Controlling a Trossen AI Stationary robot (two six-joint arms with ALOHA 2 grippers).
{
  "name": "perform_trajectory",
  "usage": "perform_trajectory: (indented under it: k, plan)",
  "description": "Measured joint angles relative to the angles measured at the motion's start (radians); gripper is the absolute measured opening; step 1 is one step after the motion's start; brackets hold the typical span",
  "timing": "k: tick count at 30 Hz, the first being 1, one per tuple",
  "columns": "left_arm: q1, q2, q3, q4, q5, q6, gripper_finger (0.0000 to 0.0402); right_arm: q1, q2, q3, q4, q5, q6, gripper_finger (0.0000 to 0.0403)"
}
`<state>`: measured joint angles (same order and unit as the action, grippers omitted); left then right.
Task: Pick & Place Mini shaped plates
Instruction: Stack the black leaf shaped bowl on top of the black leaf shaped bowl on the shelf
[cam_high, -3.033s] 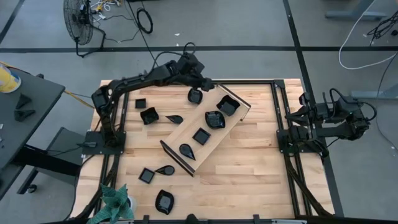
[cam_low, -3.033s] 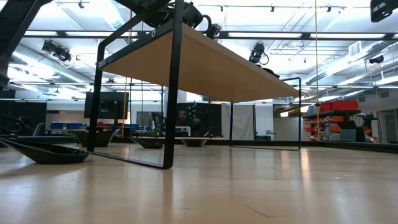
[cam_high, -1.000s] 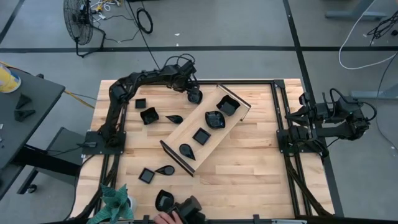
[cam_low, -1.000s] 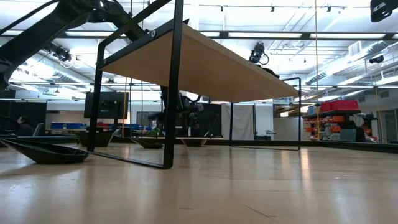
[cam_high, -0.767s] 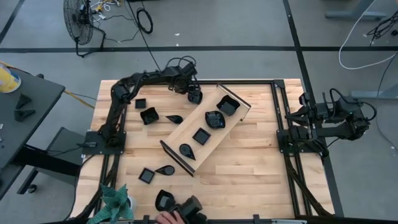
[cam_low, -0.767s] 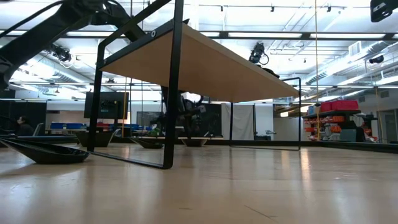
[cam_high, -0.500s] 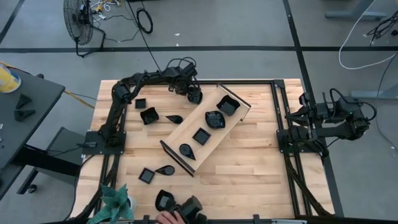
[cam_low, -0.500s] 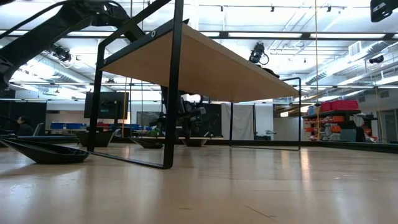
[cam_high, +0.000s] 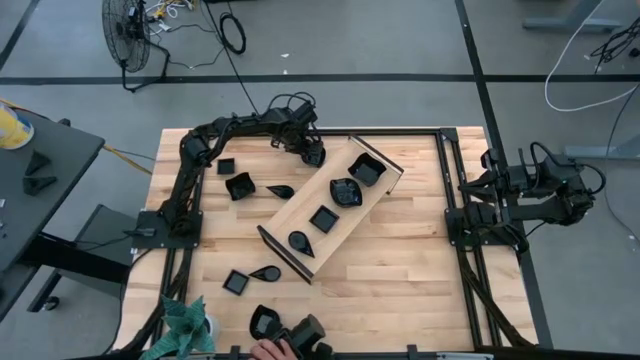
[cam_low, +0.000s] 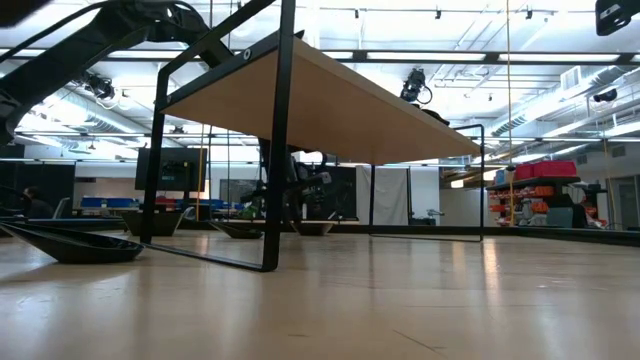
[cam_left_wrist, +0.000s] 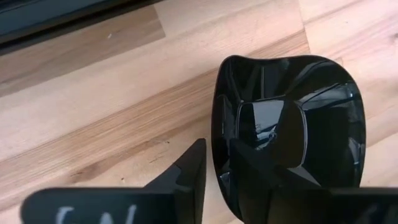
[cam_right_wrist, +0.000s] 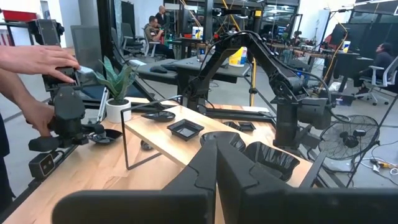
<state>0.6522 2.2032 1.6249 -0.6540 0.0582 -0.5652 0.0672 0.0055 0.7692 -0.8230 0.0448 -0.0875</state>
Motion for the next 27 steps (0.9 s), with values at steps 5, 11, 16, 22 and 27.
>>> perform_trajectory:
  k: [5,11,16,22,27]
  plan:
    - [0.000,0.000,0.000,0.000,0.000,0.000,0.0054,0.000,0.000,0.000,0.000,0.000,0.000,0.0010]
    - [0.000,0.000,0.000,0.001,0.020,-0.002,0.0033,0.000,0.000,0.000,0.000,0.000,0.000,0.0010]
    - [0.000,-0.002,0.000,0.002,0.024,-0.002,0.0018,0.000,0.000,0.000,0.000,0.000,0.000,0.0010]
    - [0.008,-0.008,0.000,-0.001,0.032,-0.001,0.0005,0.000,0.000,0.000,0.000,0.000,0.000,0.0010]
    - [0.019,-0.033,0.000,-0.002,0.028,0.001,0.0005,0.000,0.000,0.000,0.000,0.000,0.000,0.0010]
